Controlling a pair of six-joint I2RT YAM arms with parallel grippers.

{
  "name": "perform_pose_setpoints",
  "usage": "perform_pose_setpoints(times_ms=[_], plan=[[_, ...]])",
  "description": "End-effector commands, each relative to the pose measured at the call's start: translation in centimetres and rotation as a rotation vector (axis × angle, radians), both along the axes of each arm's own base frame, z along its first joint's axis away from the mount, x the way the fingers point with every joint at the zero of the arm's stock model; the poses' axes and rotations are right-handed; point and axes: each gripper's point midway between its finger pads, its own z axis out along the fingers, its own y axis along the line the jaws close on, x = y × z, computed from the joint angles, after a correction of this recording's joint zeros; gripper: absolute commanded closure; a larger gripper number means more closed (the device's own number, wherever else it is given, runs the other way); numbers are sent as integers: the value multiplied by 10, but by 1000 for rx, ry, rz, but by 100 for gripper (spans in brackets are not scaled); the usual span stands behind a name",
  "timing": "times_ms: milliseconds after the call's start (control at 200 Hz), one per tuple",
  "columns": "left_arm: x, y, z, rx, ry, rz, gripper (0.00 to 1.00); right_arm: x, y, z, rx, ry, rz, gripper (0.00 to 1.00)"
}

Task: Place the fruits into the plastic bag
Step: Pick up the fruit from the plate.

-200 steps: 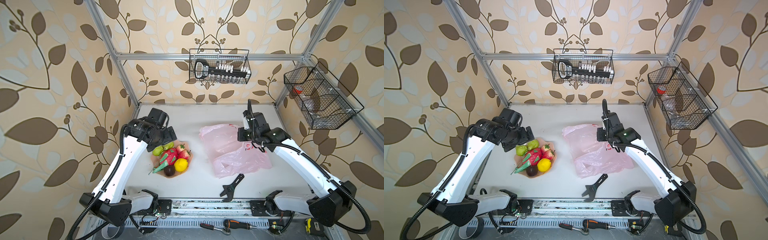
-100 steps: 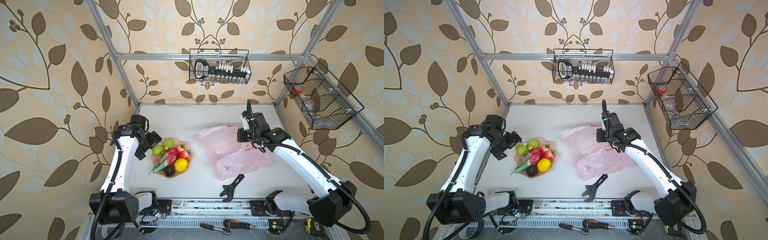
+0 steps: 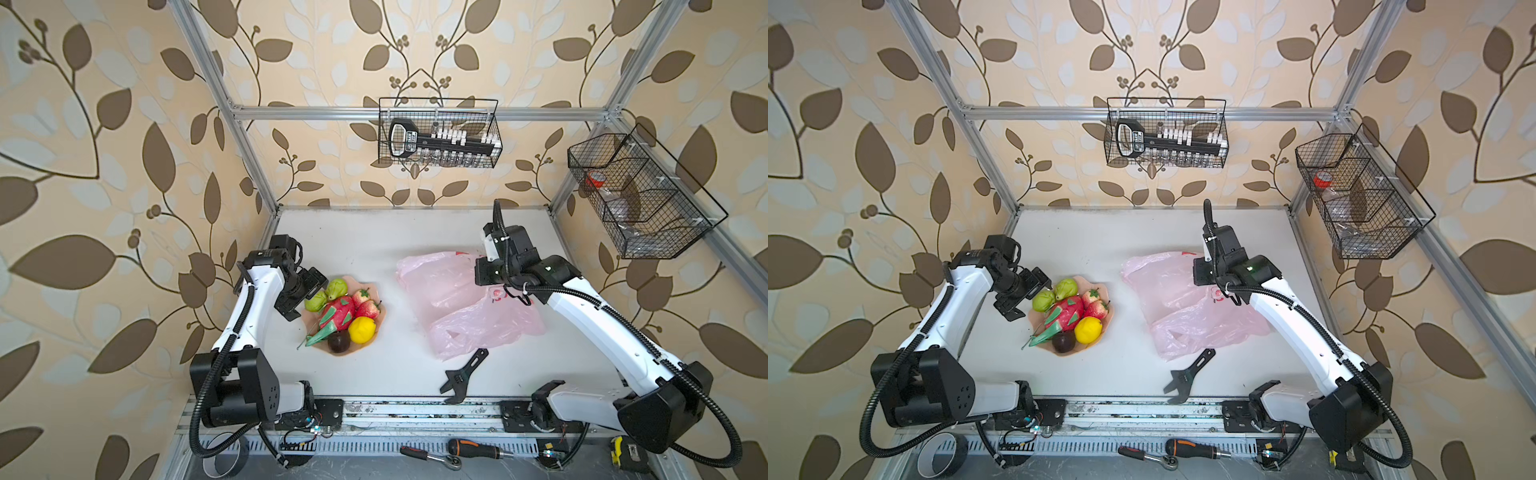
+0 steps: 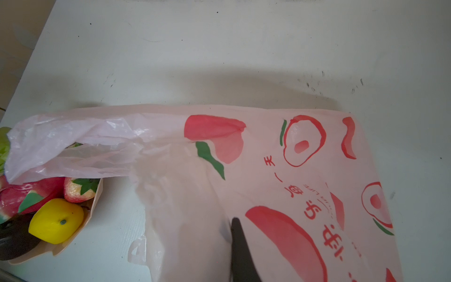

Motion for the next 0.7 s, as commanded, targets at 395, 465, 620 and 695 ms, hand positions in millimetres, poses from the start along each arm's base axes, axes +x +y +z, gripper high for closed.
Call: perform_pose_setpoints(times_ms=[395, 465, 620, 695], plan=[[14, 9, -35, -2, 58, -9, 7, -3, -2, -10, -35, 34, 17, 100], [15, 11, -39, -1, 74, -11, 8, -4, -2, -11, -34, 36, 19, 100], [18, 11, -47, -13, 82, -13, 11, -3, -3, -10, -40, 33, 19, 100], [19, 11, -50, -13, 86, -15, 12, -3, -2, -10, -36, 34, 20, 100]])
